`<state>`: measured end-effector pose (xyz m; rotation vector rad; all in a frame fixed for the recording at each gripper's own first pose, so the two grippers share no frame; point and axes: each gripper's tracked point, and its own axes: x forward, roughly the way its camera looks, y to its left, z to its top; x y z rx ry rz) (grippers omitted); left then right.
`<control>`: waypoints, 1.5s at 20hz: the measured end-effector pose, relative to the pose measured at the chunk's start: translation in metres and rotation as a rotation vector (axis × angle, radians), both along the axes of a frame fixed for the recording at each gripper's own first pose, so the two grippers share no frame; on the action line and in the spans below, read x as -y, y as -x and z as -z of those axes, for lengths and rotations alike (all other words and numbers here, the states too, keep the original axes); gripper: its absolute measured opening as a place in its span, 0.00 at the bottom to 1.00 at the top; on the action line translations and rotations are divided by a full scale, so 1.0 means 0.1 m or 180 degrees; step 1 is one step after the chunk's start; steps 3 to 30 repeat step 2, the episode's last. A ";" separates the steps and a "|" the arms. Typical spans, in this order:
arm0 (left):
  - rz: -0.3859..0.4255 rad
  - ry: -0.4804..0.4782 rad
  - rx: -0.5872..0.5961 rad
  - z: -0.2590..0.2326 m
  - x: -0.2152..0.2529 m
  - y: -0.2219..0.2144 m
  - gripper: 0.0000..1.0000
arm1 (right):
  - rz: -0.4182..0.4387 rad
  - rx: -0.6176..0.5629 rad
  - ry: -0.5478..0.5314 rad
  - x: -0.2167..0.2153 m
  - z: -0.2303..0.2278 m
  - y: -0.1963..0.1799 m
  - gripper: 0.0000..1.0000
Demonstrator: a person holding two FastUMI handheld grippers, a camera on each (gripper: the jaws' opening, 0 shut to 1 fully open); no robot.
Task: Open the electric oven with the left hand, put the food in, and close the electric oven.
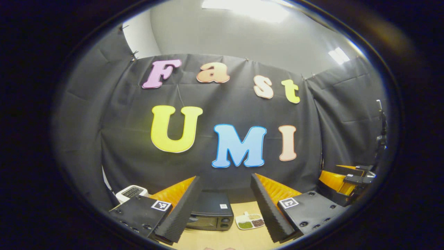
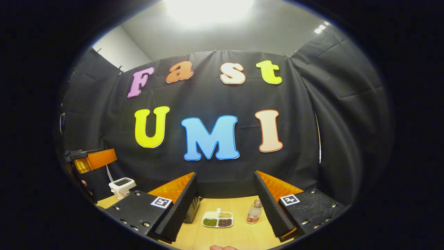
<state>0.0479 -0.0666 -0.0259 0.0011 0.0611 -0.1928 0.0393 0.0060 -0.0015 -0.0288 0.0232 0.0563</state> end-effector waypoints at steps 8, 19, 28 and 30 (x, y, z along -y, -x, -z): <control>0.0043 -0.0019 -0.0037 0.05 0.13 -0.01 1.00 | -0.0021 -0.0023 -0.0007 0.07 0.00 0.01 0.98; 0.0043 -0.0019 -0.0037 0.05 0.13 -0.01 1.00 | -0.0021 -0.0023 -0.0007 0.07 0.00 0.01 0.98; 0.0043 -0.0019 -0.0037 0.05 0.13 -0.01 1.00 | -0.0021 -0.0023 -0.0007 0.07 0.00 0.01 0.98; 0.0043 -0.0019 -0.0037 0.05 0.13 -0.01 1.00 | -0.0021 -0.0023 -0.0007 0.07 0.00 0.01 0.98</control>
